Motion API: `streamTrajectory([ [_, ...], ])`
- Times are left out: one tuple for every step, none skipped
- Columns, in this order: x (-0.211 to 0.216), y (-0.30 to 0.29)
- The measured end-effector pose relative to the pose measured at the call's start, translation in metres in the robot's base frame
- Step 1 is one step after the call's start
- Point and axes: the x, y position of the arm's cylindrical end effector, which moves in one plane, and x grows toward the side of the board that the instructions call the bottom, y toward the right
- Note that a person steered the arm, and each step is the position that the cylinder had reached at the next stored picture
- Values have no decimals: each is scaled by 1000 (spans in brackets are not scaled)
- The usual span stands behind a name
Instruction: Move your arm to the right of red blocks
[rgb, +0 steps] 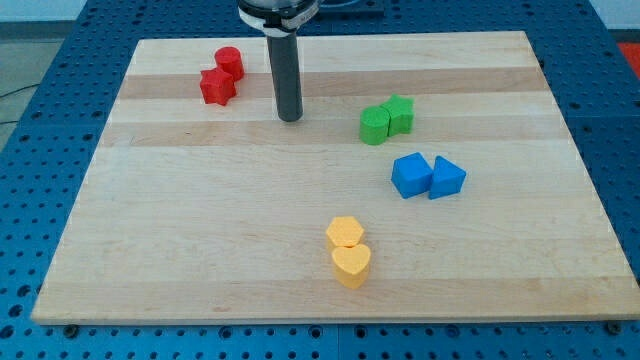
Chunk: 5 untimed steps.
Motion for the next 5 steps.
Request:
streamTrajectory([
  [1, -1],
  [1, -1],
  [1, 1],
  [-6, 1],
  [-38, 3],
])
